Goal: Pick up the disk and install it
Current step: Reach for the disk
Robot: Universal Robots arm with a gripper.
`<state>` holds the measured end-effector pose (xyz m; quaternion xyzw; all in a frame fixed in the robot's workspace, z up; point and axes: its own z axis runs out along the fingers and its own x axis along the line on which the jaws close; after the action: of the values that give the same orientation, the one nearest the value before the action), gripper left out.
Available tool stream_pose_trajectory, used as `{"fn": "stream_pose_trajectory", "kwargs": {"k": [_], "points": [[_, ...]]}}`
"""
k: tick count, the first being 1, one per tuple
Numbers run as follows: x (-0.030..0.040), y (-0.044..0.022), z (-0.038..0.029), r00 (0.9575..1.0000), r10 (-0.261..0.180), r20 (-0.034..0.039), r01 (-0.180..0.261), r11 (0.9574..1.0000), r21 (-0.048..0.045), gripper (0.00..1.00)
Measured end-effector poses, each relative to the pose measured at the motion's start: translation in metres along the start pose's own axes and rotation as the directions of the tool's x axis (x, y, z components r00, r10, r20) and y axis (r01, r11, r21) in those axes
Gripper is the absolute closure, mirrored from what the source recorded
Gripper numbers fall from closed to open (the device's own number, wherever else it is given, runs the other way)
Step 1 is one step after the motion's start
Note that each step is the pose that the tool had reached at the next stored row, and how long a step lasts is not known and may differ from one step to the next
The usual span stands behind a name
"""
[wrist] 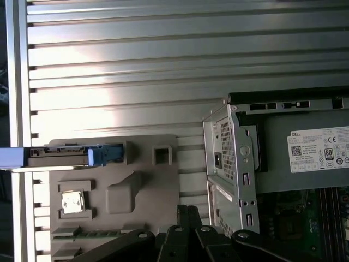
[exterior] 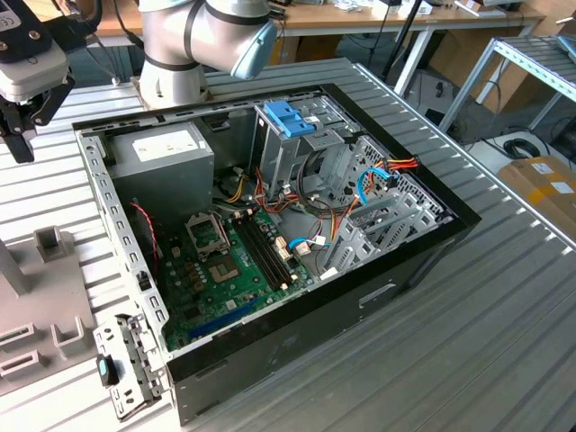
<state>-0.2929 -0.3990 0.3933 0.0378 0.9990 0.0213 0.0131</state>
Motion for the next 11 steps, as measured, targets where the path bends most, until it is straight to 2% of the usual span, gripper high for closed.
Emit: {"fn": "stream_pose_trajectory", "kwargs": {"k": [11], "points": [[0.0043, -0.0003, -0.0001, 1.0000, 0.000, 0.0000, 0.000, 1.0000, 0.0000, 0.89]]}}
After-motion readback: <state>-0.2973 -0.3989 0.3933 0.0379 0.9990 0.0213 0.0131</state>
